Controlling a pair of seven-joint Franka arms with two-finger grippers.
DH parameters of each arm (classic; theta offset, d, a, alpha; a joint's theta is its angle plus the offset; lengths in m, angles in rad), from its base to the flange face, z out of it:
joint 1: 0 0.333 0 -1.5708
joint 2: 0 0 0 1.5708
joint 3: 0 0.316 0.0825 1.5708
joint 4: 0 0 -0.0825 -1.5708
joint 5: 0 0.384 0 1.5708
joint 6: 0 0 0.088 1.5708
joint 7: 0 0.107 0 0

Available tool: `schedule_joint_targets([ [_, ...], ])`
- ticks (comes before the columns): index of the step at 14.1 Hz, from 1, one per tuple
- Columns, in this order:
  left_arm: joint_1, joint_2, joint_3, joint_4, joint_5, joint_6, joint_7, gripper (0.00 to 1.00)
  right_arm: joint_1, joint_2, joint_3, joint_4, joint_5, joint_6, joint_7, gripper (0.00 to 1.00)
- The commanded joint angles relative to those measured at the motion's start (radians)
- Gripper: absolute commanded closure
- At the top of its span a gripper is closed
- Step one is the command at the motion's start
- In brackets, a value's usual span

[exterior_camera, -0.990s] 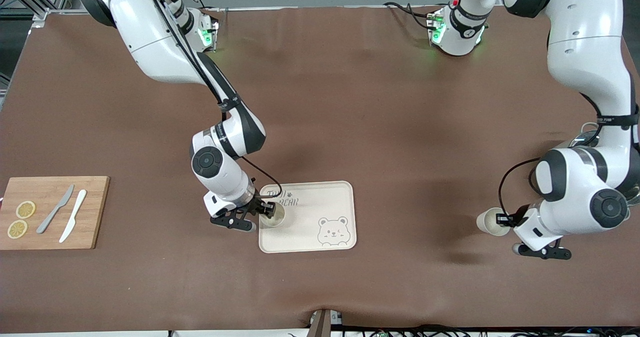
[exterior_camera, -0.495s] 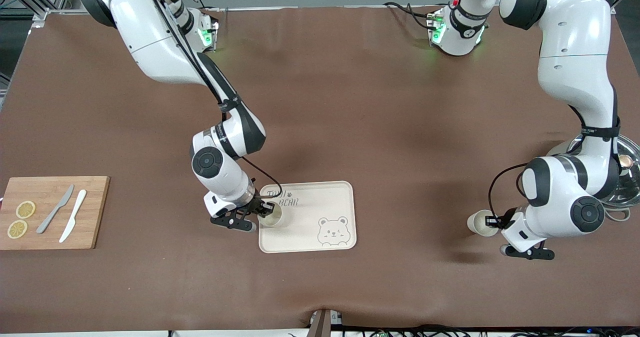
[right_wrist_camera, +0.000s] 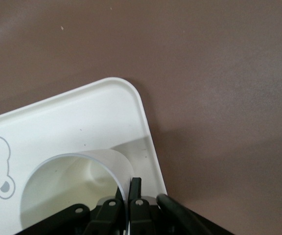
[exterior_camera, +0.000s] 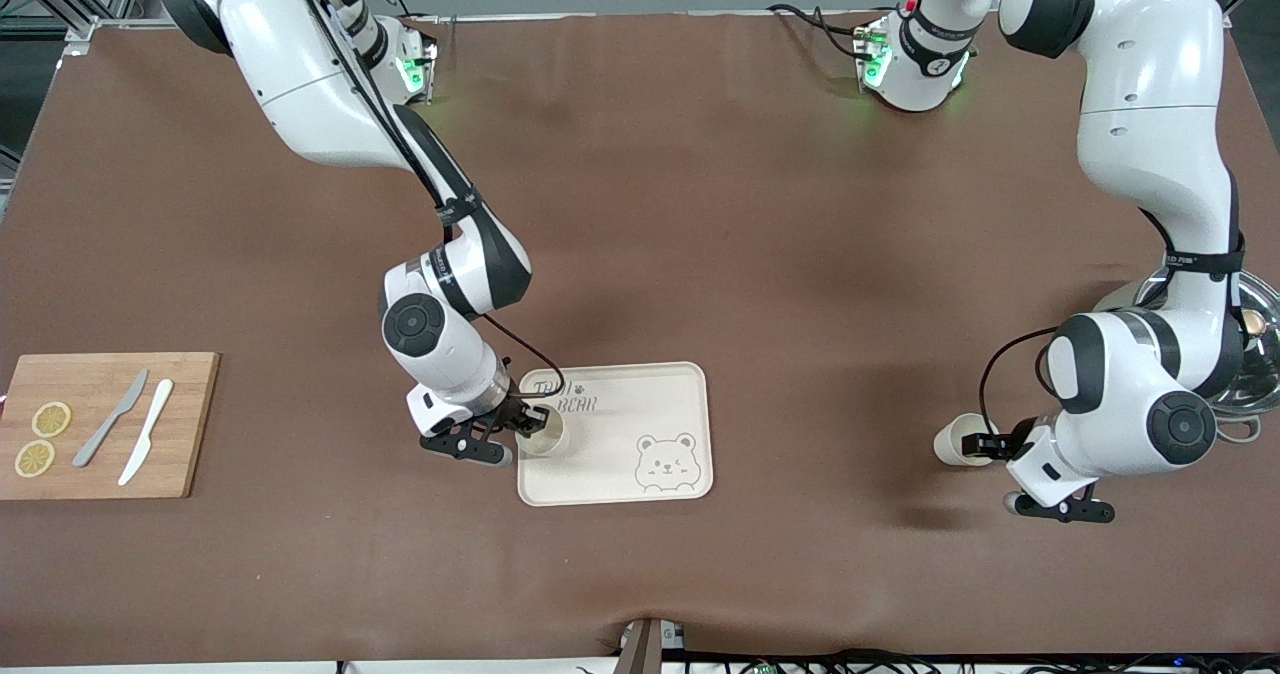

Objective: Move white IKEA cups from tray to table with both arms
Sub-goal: 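Set the cup down with the left gripper while the right gripper carries its cup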

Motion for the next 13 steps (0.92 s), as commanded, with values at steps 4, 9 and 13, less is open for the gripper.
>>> schedule_joint_targets([
  [4, 0.000, -0.101, 0.003, -0.012, -0.006, -0.022, 0.009, 0.00, -0.038, -0.001, -0.003, 0.130, -0.016, -0.231, -0.044, 1.00],
  [9, -0.005, -0.221, 0.006, -0.014, -0.004, -0.190, -0.038, 0.00, -0.137, -0.019, 0.005, 0.135, -0.002, -0.320, -0.314, 1.00],
  [13, -0.019, -0.308, 0.003, -0.015, 0.050, -0.307, -0.112, 0.00, -0.199, -0.045, 0.006, 0.135, -0.001, -0.348, -0.478, 1.00],
])
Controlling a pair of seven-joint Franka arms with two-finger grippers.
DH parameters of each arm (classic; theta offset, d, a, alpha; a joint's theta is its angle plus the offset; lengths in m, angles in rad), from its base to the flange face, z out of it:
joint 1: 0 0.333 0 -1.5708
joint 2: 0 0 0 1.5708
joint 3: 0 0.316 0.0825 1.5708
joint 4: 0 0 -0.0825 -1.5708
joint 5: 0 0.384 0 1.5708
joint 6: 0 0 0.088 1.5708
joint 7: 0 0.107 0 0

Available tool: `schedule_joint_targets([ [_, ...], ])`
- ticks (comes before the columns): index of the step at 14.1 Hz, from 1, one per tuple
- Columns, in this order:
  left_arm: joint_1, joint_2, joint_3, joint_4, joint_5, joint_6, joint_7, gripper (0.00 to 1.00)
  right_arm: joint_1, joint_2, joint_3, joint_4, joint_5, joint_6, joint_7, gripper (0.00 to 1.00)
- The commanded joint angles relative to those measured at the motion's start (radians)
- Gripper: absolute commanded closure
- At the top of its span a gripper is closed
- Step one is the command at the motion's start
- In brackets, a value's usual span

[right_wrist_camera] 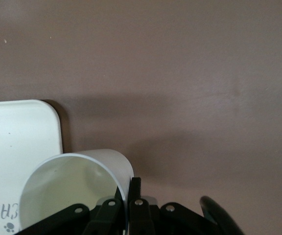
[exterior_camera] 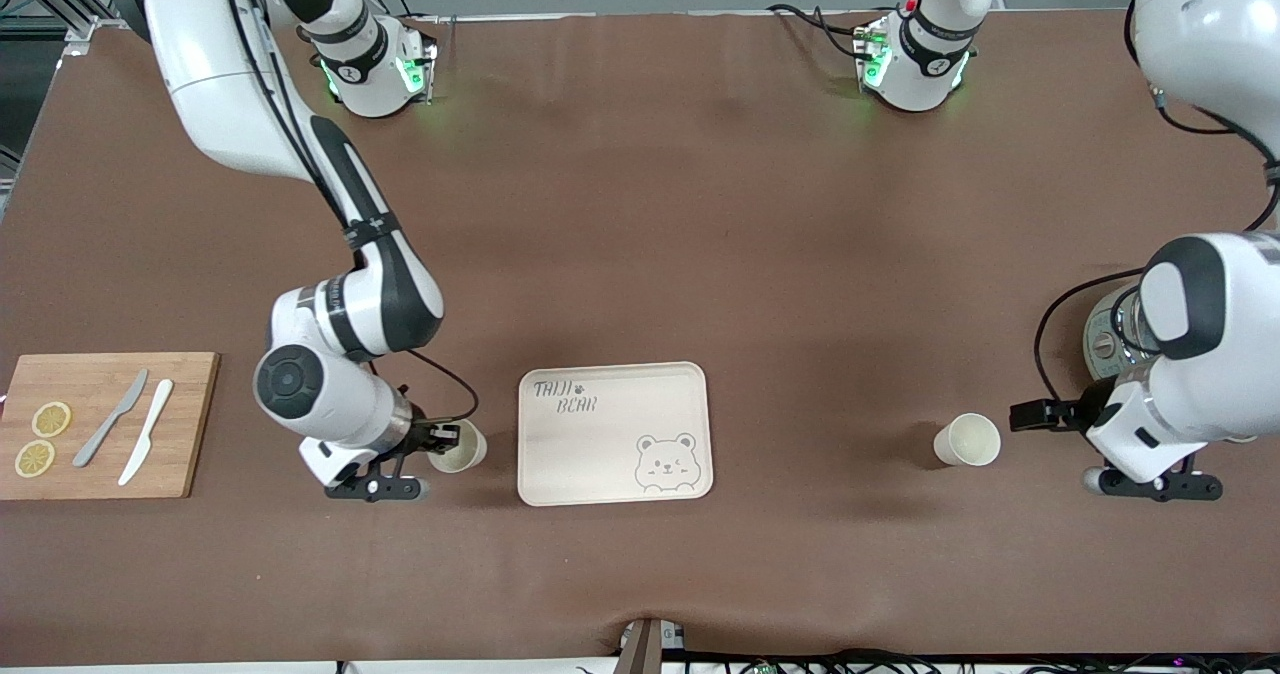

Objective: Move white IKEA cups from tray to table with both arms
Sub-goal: 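Set the cup down with the left gripper while the right gripper carries its cup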

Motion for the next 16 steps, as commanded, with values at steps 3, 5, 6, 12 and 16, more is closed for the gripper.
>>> schedule_joint_targets([
  [3, -0.025, -0.125, 0.002, -0.025, 0.061, -0.111, -0.060, 0.00, -0.079, -0.029, 0.020, -0.009, 0.000, -0.042, -0.182, 1.00],
  [5, -0.025, -0.174, 0.001, -0.025, 0.063, -0.171, -0.057, 0.00, -0.108, -0.026, 0.020, -0.011, 0.002, -0.042, -0.271, 1.00],
  [6, -0.023, -0.200, 0.001, -0.027, 0.063, -0.209, -0.054, 0.00, -0.129, -0.021, 0.020, -0.011, 0.002, -0.042, -0.317, 1.00],
  [12, -0.020, -0.318, -0.002, -0.031, 0.061, -0.305, -0.045, 0.00, -0.208, -0.014, 0.020, -0.018, 0.003, -0.041, -0.478, 1.00],
  [16, -0.013, -0.380, -0.004, -0.031, 0.052, -0.392, -0.046, 0.00, -0.252, -0.001, 0.019, -0.018, 0.003, -0.030, -0.575, 1.00],
])
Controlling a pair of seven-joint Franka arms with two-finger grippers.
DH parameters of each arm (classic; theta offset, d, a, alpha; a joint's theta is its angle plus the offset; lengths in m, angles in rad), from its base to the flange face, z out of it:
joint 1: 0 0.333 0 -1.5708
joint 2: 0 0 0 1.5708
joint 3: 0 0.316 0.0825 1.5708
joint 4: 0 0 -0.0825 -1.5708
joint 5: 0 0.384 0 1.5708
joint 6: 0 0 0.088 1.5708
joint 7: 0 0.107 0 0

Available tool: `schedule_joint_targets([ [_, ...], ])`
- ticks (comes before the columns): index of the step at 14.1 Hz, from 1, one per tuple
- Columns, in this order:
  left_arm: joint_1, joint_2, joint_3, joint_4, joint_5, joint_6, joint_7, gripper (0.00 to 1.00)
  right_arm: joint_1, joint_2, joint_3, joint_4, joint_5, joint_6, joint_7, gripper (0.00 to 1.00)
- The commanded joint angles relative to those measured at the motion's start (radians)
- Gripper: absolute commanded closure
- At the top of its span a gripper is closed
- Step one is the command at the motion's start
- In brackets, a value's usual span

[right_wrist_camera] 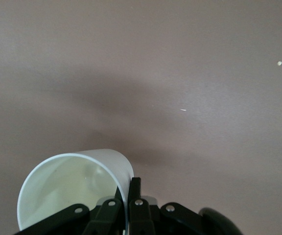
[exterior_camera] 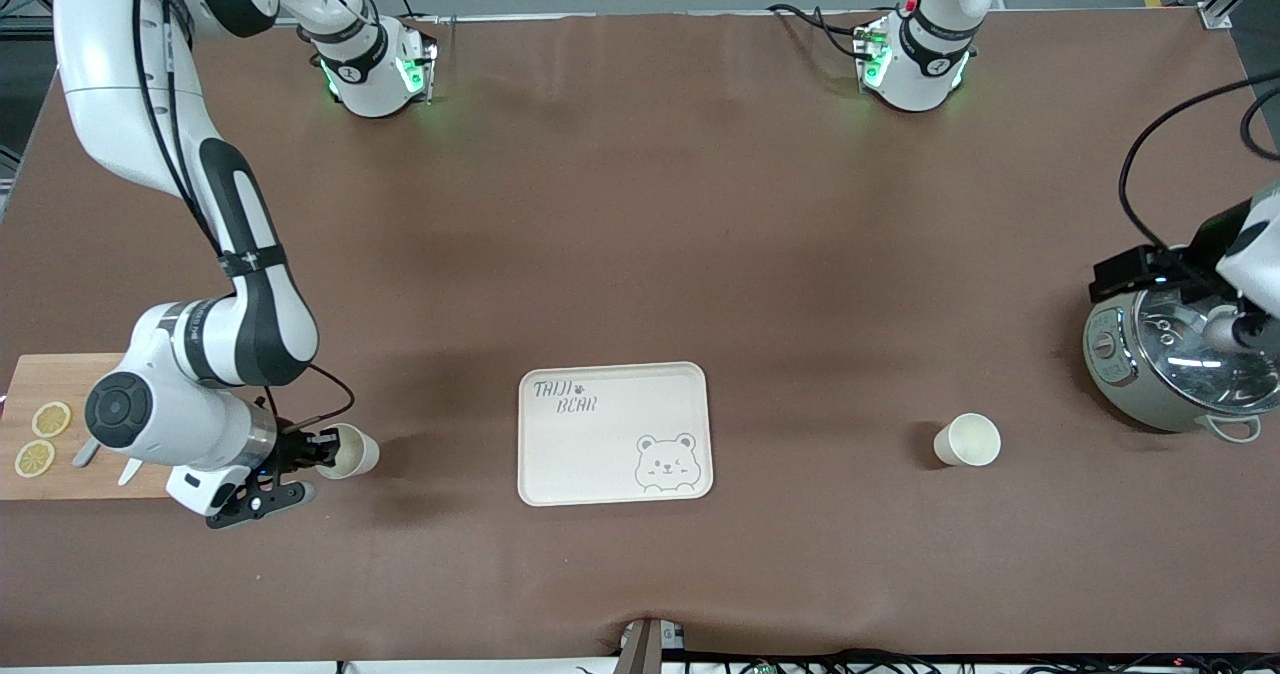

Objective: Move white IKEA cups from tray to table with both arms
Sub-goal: 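Lower the cup beside the cutting board with the right gripper and release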

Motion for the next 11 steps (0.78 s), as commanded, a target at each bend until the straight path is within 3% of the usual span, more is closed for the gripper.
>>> schedule_joint_targets([
  [1, 0.006, -0.060, -0.005, -0.030, 0.011, -0.038, -0.001, 0.00, -0.044, 0.010, 0.019, -0.008, 0.004, 0.009, -0.075, 1.00],
  [11, -0.004, -0.057, -0.003, -0.022, 0.020, -0.051, -0.010, 0.00, -0.072, 0.073, 0.019, -0.009, 0.012, 0.107, -0.155, 1.00],
])
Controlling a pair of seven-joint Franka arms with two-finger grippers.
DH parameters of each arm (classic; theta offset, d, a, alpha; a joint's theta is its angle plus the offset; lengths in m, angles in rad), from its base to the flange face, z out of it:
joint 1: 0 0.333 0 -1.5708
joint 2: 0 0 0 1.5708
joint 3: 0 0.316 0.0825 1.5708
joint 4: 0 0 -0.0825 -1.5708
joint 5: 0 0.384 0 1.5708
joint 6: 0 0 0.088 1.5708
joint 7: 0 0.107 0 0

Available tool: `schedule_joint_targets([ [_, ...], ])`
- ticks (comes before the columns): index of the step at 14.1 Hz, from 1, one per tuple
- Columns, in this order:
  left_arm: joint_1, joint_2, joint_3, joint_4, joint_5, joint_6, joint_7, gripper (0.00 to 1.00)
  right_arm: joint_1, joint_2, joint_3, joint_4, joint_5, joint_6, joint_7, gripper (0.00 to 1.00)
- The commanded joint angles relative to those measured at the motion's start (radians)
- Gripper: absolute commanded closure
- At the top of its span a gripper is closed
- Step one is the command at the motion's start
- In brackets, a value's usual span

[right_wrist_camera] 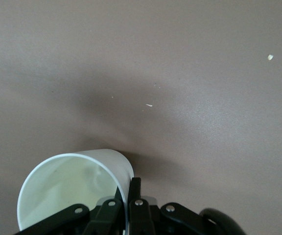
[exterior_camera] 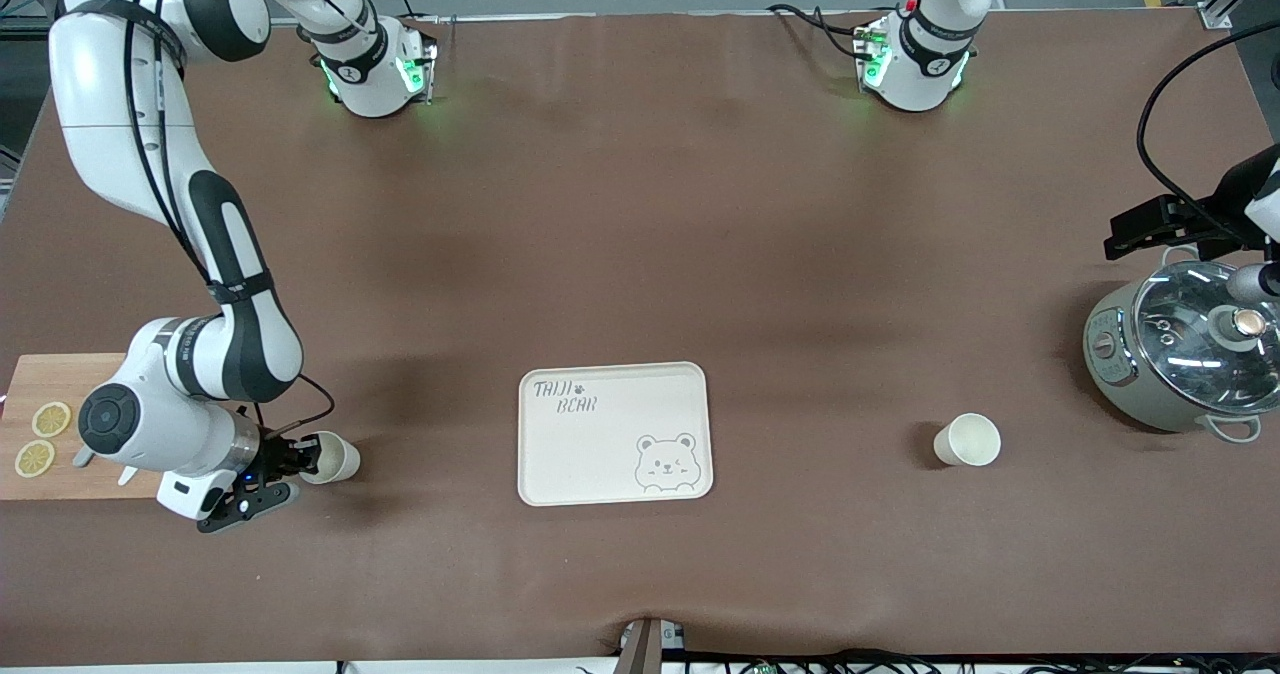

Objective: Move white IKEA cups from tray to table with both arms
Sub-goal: 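Lower the cup beside the cutting board with the right gripper and release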

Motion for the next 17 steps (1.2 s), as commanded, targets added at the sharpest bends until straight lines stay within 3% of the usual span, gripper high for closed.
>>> schedule_joint_targets([
  [1, -0.004, -0.011, -0.003, -0.005, 0.020, -0.004, -0.010, 0.00, -0.018, 0.000, 0.019, 0.003, 0.010, 0.005, -0.022, 1.00],
  [2, -0.004, -0.009, -0.003, -0.005, 0.020, -0.004, -0.007, 0.00, -0.018, 0.000, 0.019, 0.003, 0.010, 0.005, -0.016, 0.68],
  [3, -0.004, -0.009, -0.003, -0.005, 0.020, -0.002, -0.006, 0.00, -0.018, -0.002, 0.019, 0.005, 0.013, 0.003, -0.014, 0.01],
  [7, -0.004, -0.011, -0.003, -0.005, 0.020, -0.002, -0.007, 0.00, -0.020, -0.014, 0.017, 0.009, 0.105, -0.010, -0.014, 0.00],
  [10, -0.004, -0.009, -0.003, -0.005, 0.020, -0.002, -0.012, 0.00, -0.023, -0.044, 0.016, 0.016, 0.104, -0.081, -0.011, 0.00],
  [13, -0.006, -0.009, -0.003, -0.005, 0.019, -0.002, -0.012, 0.00, -0.026, -0.098, 0.005, 0.083, 0.091, -0.241, -0.011, 0.00],
  [17, -0.008, -0.009, -0.005, -0.005, 0.019, -0.002, -0.013, 0.00, -0.058, -0.176, -0.015, 0.267, 0.090, -0.605, 0.007, 0.00],
])
